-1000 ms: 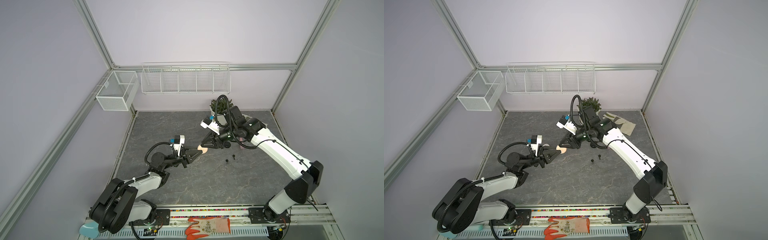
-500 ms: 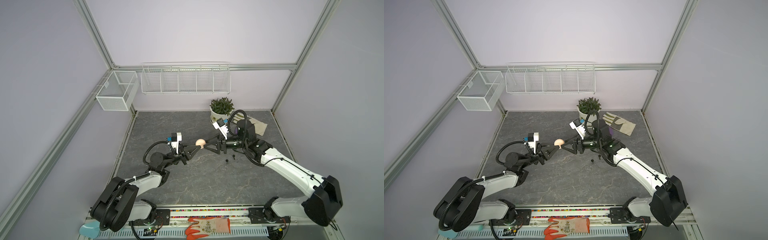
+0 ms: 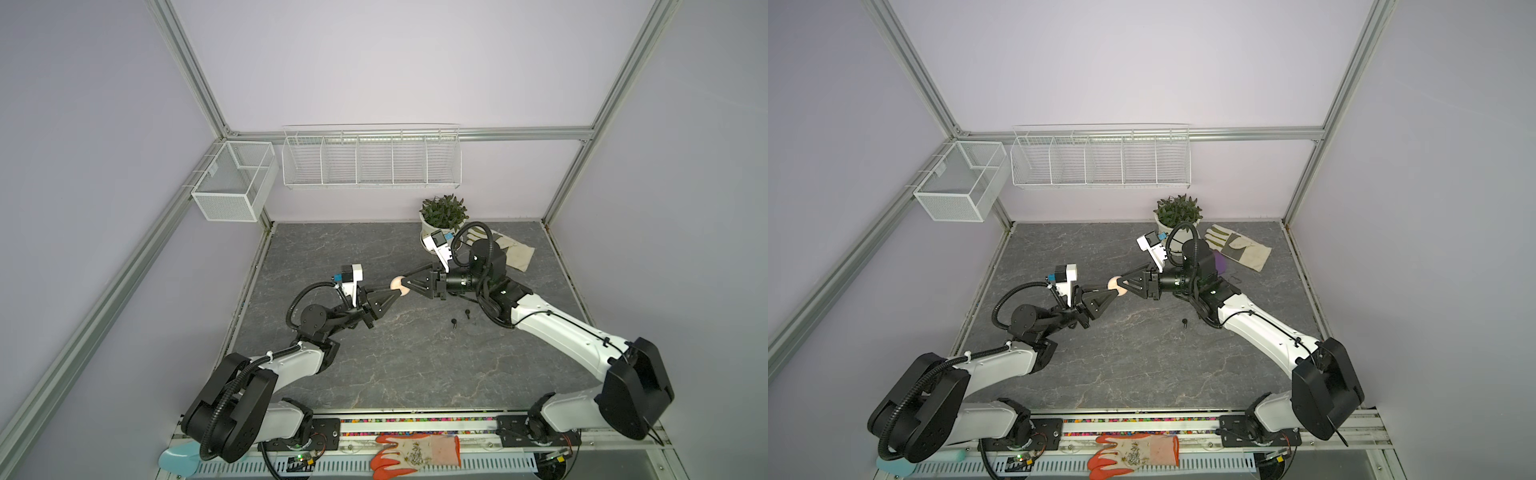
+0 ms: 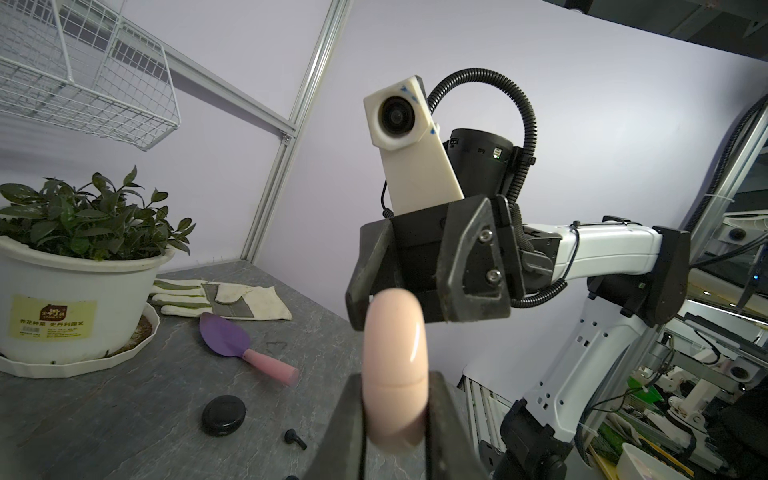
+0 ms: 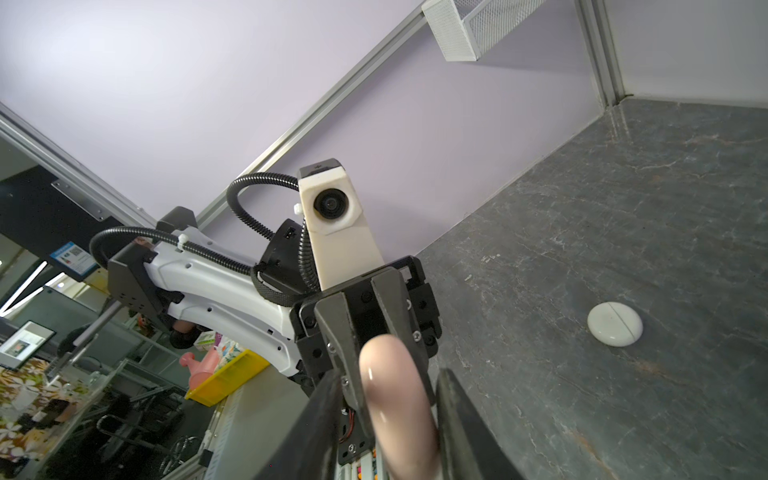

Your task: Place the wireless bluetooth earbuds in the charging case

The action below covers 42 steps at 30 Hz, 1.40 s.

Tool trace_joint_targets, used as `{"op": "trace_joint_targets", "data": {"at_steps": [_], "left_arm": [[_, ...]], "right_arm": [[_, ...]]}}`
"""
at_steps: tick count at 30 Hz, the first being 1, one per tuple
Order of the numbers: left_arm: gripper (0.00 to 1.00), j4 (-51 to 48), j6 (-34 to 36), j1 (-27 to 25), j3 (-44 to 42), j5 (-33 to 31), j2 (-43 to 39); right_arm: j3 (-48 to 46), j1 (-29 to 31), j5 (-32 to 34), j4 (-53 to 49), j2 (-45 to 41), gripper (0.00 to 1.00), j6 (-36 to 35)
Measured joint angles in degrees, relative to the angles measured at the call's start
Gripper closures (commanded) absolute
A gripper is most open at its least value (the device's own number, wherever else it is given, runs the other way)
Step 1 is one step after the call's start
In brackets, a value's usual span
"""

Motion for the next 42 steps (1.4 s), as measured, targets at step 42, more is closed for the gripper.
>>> {"op": "trace_joint_targets", "data": {"at_steps": [42], "left_arm": [[1.00, -0.6, -5.7, 1.5, 0.3, -2.2, -0.2]], "right_arm": [[2.9, 2.5, 2.5, -19.0, 0.2, 0.61, -19.1]]}}
